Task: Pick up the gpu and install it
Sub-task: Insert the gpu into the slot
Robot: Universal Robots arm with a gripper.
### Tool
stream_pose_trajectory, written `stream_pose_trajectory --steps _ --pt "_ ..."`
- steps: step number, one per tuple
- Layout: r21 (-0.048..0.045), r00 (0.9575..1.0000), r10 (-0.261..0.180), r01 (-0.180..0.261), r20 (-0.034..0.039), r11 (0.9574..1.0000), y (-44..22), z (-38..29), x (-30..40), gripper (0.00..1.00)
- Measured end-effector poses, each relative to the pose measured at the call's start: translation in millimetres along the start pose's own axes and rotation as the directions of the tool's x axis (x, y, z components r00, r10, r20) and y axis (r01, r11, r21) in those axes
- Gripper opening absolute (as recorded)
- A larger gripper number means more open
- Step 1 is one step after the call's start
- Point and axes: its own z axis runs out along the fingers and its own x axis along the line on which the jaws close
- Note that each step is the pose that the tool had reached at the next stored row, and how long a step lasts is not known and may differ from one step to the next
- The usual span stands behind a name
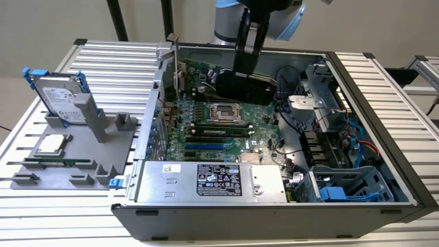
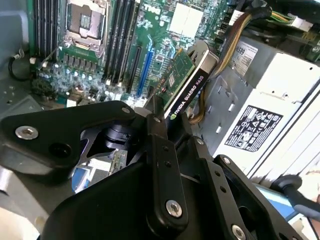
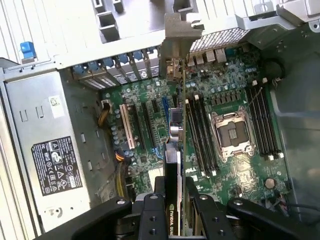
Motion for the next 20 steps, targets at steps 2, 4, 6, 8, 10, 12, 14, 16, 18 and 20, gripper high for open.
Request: stream_pose_trajectory --steps 2,4,6,8,10,12,14,16,18,20 --pt "-0.0005 0.9998 -0.021 0.021 -0.001 0.9998 0.0 0.0 0.0 0.0" --pt "-0.001 0.9991 -0.042 0.042 -0.0021 0.9991 0.0 0.0 0.0 0.0" --pt "-0.0014 0.998 -0.063 0.063 -0.0029 0.998 0.0 0.0 0.0 0.0" --pt "-0.0019 0.9965 -0.083 0.083 -0.004 0.9965 0.0 -0.1 0.0 0.0" --pt "-0.0024 0.9947 -0.102 0.102 -0.0048 0.9947 0.0 -0.1 0.0 0.0" --pt "-0.0029 0.9926 -0.122 0.122 -0.0057 0.9926 0.0 -0.1 0.0 0.0" --pt "-0.0035 0.99 -0.141 0.141 -0.0065 0.99 0.0 -0.1 0.0 0.0" --pt "-0.004 0.987 -0.16 0.16 -0.0075 0.9871 0.0 -0.1 0.0 0.0" --pt "-0.0046 0.9834 -0.181 0.181 -0.0083 0.9835 0.0 -0.2 0.0 0.0" --pt "-0.0052 0.9796 -0.201 0.201 -0.0092 0.9796 0.0 -0.2 0.0 0.0"
